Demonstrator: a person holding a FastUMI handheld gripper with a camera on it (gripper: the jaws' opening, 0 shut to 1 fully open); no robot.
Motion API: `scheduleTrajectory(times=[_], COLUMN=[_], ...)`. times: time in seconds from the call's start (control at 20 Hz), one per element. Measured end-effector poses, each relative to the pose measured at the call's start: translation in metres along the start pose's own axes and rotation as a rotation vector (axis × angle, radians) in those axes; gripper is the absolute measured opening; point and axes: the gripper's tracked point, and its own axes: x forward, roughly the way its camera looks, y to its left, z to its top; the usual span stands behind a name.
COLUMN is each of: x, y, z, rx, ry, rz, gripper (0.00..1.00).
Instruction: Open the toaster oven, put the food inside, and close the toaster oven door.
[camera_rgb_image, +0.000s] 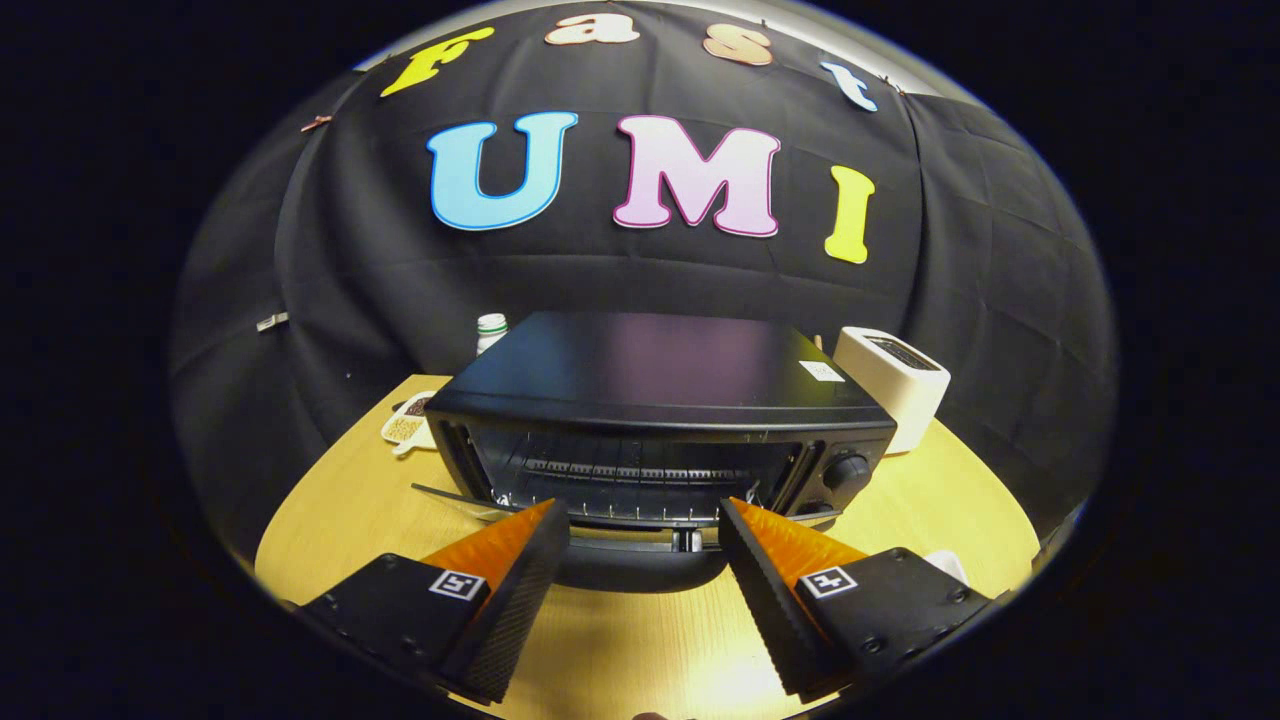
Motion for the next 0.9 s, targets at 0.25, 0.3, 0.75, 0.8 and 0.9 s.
scheduleTrajectory(times=[0.25, 0.3, 0.75, 0.8, 0.9], x=[-0.016, -0.018, -0.021, -0.023, -0.033], y=[0.001, 0.001, -0.014, -0.017, -0.025], z=[-0.031, -0.037, -0.110, -0.108, -0.107], rx=[-0.021, -0.025, -0.077, -0.090, -0.117], ry=[0.031, 0.042, 0.236, 0.230, 0.230], rz=[0.022, 0.023, 0.048, 0.056, 0.080], gripper=[0.98, 0.98, 0.99, 0.99, 0.99])
